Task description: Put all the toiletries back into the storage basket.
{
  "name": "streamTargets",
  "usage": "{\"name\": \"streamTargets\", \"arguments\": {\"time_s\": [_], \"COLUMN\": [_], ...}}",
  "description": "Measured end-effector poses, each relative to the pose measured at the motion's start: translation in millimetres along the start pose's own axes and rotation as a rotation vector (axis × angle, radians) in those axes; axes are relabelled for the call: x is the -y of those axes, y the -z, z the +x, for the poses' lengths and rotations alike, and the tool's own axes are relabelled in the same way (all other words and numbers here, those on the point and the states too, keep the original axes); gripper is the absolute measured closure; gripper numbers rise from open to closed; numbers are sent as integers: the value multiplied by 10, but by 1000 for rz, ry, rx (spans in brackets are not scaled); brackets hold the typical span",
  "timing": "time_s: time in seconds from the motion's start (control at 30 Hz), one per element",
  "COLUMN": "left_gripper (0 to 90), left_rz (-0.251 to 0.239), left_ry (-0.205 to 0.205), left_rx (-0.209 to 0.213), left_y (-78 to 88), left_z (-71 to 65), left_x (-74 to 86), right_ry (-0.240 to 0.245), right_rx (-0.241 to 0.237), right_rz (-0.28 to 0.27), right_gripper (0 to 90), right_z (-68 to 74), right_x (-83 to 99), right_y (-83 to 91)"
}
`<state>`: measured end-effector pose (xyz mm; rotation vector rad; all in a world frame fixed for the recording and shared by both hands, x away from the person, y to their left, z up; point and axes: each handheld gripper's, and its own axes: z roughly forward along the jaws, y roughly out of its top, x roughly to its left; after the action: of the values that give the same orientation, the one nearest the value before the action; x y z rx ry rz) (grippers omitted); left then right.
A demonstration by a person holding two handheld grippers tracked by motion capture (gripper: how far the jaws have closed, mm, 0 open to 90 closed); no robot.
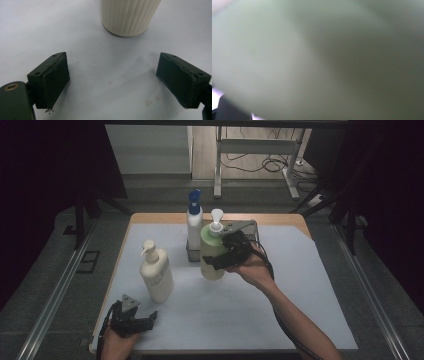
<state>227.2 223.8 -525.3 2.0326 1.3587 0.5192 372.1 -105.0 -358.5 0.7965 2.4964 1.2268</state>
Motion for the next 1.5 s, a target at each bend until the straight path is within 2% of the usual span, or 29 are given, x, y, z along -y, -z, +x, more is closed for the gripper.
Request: {"name": "streamTargets", "arguments": {"time_s": [0.7,0.97,1.5], "left_gripper": [111,111,111], "left_rz": [0,1,3], "left_ry": [0,0,2], "left_rx": [0,1,1], "left_y": [0,1,2], "left_z": [1,1,0], "left_x": [0,-1,0], "right_ry": [-42,-44,-85], "right_rx": [87,126,180], "right_rz": [-6,-7,-18], "right_gripper": [129,129,131], "right_z": [-330,-437,-639], "right_x": [-225,-305,-409], "right_y": [53,33,-75]}}
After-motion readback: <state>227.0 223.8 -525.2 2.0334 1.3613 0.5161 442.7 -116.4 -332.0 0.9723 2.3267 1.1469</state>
